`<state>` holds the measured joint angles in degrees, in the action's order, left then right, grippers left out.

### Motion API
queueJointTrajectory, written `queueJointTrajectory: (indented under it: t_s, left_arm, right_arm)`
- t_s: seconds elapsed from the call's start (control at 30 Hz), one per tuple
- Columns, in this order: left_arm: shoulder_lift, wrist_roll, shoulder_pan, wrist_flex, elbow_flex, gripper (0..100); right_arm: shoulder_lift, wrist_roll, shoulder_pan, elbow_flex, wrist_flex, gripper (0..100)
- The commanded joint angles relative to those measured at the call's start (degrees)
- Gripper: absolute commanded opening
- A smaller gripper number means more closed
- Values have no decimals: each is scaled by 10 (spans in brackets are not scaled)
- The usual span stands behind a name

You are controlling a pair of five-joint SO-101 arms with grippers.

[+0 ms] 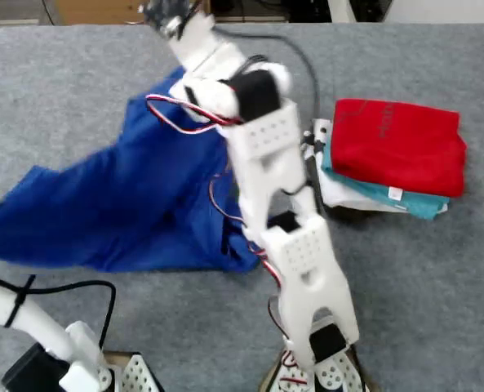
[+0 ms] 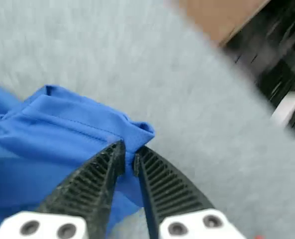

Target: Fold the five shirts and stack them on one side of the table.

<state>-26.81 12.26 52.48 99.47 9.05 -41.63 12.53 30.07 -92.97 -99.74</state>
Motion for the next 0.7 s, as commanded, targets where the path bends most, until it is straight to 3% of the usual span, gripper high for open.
queueJointTrajectory:
  t_s: [0.0,0.17,0.37,0.67]
  left_arm:
    - [-18,-10,-3,12,113,18]
    - [-42,-11,-1,12,212,18]
    - [-163,-11,-5,11,307,18]
    - [-320,-8,-2,9,322,18]
  right_arm:
    - [151,5,-6,-25,-3,2]
    - [313,9,-7,-25,0,2]
    - [470,10,-8,-25,26,2]
    - [588,10,-8,-24,55,2]
